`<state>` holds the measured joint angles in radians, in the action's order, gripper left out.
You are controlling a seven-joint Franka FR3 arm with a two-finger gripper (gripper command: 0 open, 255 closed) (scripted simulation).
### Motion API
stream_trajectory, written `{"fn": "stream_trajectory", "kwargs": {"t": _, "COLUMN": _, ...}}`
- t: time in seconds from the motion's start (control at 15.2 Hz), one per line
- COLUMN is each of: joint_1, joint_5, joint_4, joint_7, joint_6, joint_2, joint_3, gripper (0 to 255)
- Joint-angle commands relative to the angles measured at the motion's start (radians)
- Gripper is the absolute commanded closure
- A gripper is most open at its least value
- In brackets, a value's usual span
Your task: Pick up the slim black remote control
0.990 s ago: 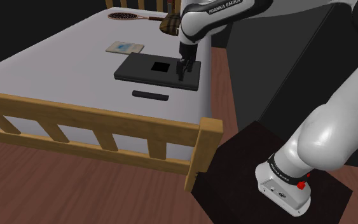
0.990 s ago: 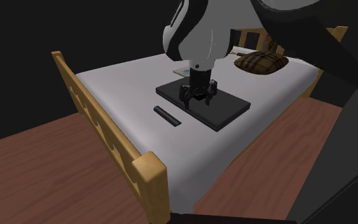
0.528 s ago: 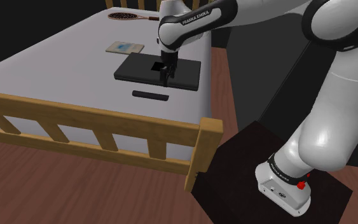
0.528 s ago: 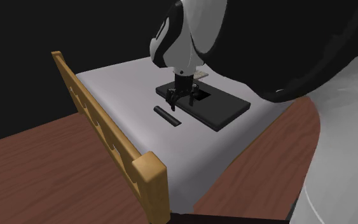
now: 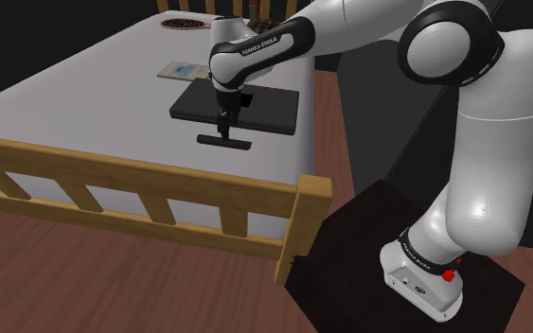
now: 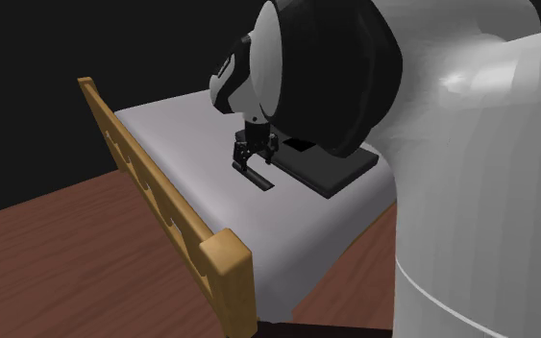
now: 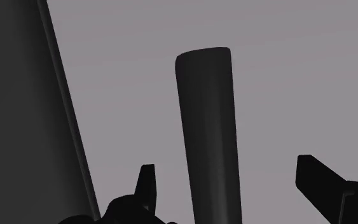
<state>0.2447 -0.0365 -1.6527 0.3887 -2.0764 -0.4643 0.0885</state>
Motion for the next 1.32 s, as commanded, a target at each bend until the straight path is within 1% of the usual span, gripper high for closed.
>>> {"fn": "stream_trajectory", "kwargs": {"t": 0.0, "joint_1": 0.003, "joint_5": 0.001, "joint_4": -0.003, "joint_7": 0.000, "joint_6": -0.019, "joint_2": -0.016, "joint_3": 0.001, "gripper": 0}}
{"fn": "stream_trajectory", "kwargs": {"t": 0.26, "joint_1": 0.004, "joint_5": 0.002, "joint_4": -0.022, "joint_7": 0.002, "joint_6": -0.067, "joint_2": -0.045, "joint_3": 0.000, "gripper": 0}}
{"fn": "stream_trajectory", "kwargs": {"t": 0.4, "joint_1": 0.004, "joint_5": 0.002, "joint_4": -0.022, "joint_7": 0.002, "joint_6": -0.067, "joint_2": -0.045, "joint_3": 0.000, "gripper": 0}}
{"fn": "stream_trajectory", "kwargs": {"t": 0.46, "joint_1": 0.004, "joint_5": 0.002, "joint_4": -0.024, "joint_7": 0.002, "joint_6": -0.068, "joint_2": -0.044, "joint_3": 0.000, "gripper": 255}}
{"fn": "stream_trajectory", "kwargs": {"t": 1.06, "joint_1": 0.004, "joint_5": 0.002, "joint_4": -0.022, "joint_7": 0.002, "joint_6": -0.067, "joint_2": -0.045, "joint_3": 0.000, "gripper": 255}}
{"fn": "stream_trajectory", "kwargs": {"t": 1.25, "joint_1": 0.003, "joint_5": 0.001, "joint_4": -0.010, "joint_7": 0.001, "joint_6": -0.035, "joint_2": -0.026, "joint_3": 0.001, "gripper": 255}}
